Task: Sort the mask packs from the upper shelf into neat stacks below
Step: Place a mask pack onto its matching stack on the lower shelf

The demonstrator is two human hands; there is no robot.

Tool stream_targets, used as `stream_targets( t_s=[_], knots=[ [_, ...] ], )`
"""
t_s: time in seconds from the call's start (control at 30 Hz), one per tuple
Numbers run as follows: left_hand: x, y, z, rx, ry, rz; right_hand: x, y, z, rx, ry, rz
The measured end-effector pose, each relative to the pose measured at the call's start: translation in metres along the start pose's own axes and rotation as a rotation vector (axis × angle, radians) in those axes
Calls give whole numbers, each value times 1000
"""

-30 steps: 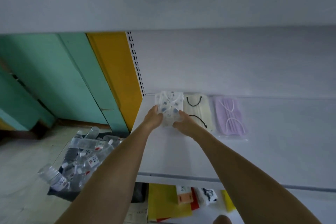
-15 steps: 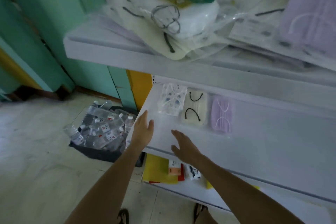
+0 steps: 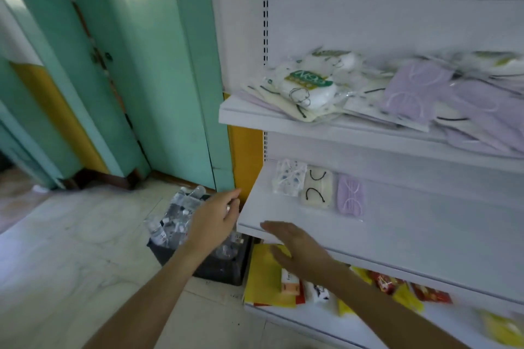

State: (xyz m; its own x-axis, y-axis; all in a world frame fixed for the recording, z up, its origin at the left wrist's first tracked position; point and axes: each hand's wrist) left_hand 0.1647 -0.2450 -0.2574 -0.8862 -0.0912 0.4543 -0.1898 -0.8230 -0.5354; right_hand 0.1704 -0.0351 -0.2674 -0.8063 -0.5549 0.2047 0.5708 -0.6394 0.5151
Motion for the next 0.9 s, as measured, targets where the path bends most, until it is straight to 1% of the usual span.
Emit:
stream_targets(
  t_s=[0.1,0.17,0.27,0.4,0.47,0.67,0.8,0.9],
  knots=[
    [29,-40,45,0,-90,-131,14,27,51,-63,-164,114],
    [56,-70,65,-34,-177,-195,25,41,91,-116,-277,145],
    [89,-115,77,-65,-244,-271,33,49,150,-175,-397,118],
    [121,-168,68,-88,-234,-356,30,32,215,-169,-513,32],
    [135,-193,56,-91,-219,-377,27,10,244,-170,-533,-27],
    [168,-242,8,-123,-177,-353,15,-68,300,-245,-495,-185],
    [199,-282,-35,-137,-168,-352,5,-120,339,-272,-521,-175],
    [213,-320,-72,-183,-139,-371,-11,-154,370,-286,-538,-220]
  ],
)
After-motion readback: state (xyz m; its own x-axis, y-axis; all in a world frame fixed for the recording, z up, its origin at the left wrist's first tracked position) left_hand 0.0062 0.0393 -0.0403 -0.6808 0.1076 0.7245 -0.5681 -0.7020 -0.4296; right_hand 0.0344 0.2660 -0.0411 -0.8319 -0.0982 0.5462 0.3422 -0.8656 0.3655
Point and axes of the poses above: each hand's wrist, its own x-axis towards the middle knuckle, its own z-axis out of the back of the hand, y = z × x, and after that the axes turned 12 degrees about -y, right-handed
